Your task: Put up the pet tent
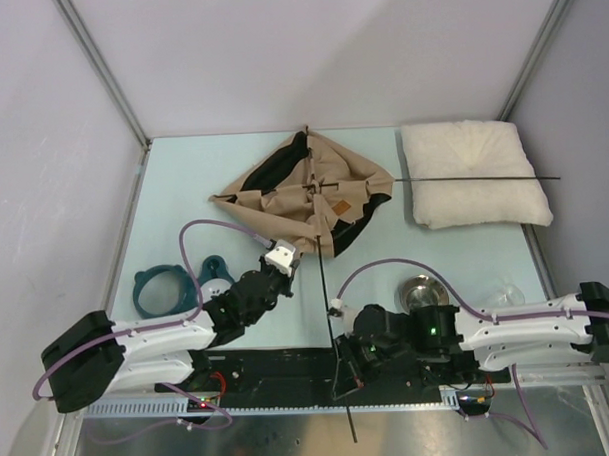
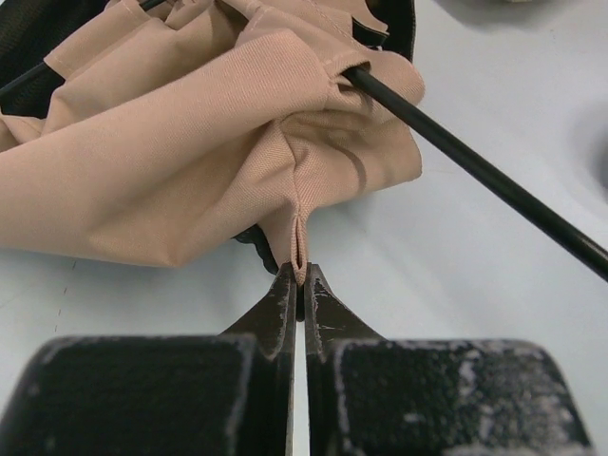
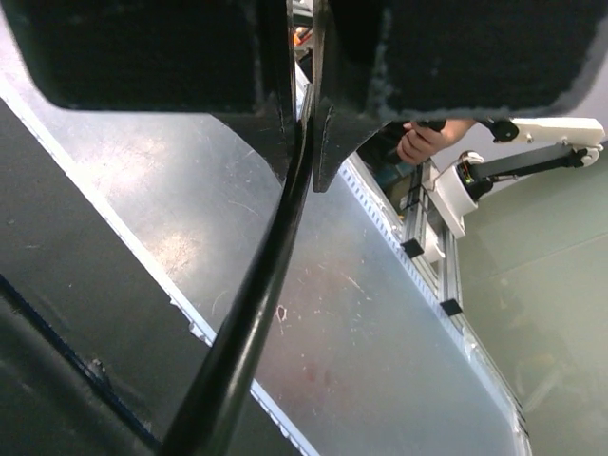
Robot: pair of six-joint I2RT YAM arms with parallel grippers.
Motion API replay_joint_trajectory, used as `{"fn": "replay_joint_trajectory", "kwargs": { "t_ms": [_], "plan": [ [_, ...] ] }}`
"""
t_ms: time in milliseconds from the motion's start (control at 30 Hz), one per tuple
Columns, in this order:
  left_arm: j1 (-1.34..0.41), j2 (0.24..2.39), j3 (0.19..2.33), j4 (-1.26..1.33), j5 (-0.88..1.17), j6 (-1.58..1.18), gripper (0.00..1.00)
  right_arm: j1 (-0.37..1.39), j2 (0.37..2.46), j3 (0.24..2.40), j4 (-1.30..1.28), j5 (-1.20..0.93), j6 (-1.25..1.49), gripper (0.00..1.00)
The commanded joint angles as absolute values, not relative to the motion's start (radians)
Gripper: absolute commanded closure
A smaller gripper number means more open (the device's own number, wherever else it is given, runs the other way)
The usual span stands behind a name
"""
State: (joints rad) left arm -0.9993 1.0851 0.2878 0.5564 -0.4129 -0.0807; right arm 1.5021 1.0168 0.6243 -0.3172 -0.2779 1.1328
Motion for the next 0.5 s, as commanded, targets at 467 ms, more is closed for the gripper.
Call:
{"fn": "replay_joint_trajectory", "kwargs": {
  "t_ms": [467],
  "plan": [
    [-1.009, 0.88, 0.233, 0.497, -0.212, -0.172, 1.0, 1.197, 0.808, 0.636, -0.067, -0.075, 1.092, 1.0]
  ]
}}
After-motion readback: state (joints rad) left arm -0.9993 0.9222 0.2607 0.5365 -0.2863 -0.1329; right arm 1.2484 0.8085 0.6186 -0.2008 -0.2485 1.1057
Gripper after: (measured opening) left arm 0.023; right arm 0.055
